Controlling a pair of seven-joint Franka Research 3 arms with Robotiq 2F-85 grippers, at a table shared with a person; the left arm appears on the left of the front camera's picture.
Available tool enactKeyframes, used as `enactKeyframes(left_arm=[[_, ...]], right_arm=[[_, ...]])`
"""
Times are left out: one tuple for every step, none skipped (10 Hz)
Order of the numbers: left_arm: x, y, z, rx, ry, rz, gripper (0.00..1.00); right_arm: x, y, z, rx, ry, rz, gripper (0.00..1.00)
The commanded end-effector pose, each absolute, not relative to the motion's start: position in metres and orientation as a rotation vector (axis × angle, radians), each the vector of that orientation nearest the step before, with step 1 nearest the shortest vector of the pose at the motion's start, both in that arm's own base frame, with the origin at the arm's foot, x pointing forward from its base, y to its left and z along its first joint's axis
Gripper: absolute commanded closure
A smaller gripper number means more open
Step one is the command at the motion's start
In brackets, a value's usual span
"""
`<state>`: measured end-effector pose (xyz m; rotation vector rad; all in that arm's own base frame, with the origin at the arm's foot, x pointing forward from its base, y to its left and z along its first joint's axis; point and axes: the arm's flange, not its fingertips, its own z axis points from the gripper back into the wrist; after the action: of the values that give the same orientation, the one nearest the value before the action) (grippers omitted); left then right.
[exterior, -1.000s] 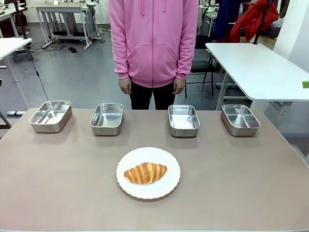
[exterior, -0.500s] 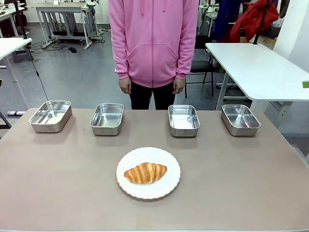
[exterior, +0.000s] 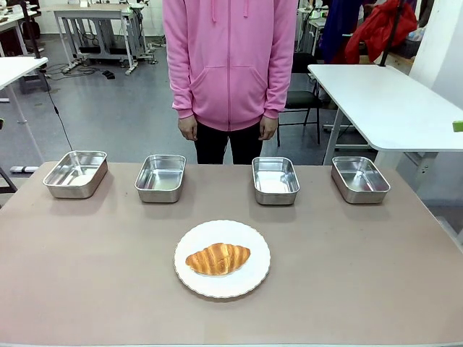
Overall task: Place the bread in the container.
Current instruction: Place the Butter Roll into the Airtight Container indicated by the human.
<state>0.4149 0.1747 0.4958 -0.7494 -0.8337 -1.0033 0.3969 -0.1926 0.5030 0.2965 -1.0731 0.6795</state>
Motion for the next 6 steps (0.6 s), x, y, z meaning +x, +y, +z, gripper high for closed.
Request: enactKeyframes(left_arm=[[0.4137, 0.1742, 0.4978, -0.747, -0.84, -1.01, 0.0], [0.4137, 0.1742, 0.4978, -0.747, -0.84, -1.01, 0.0], [0.4137, 0.1742, 0.4978, -0.747, -0.84, -1.01, 0.0], [0.4137, 0.1742, 0.4978, -0.747, -0.84, -1.01, 0.0], [0.4137, 0.1742, 0.4978, -0.747, -0.84, -1.01, 0.0], [0.4137, 0.1742, 0.4978, -0.747, -0.84, -1.01, 0.0]], right_arm=[[0.3957, -0.1913, 0.5042, 0.294, -1.08, 0.692, 0.0], [0.3957, -0.1913, 0.5042, 0.294, -1.08, 0.692, 0.0], [0.3957, -0.1913, 0.5042, 0.294, -1.08, 0.692, 0.0], [0.3957, -0.1913, 0.5042, 0.294, -1.08, 0.692, 0.0], [0.3957, -0.1913, 0.5042, 0.294, -1.08, 0.692, 0.0], [0.3957, -0.1913, 0.5042, 0.294, -1.08, 0.692, 0.0]])
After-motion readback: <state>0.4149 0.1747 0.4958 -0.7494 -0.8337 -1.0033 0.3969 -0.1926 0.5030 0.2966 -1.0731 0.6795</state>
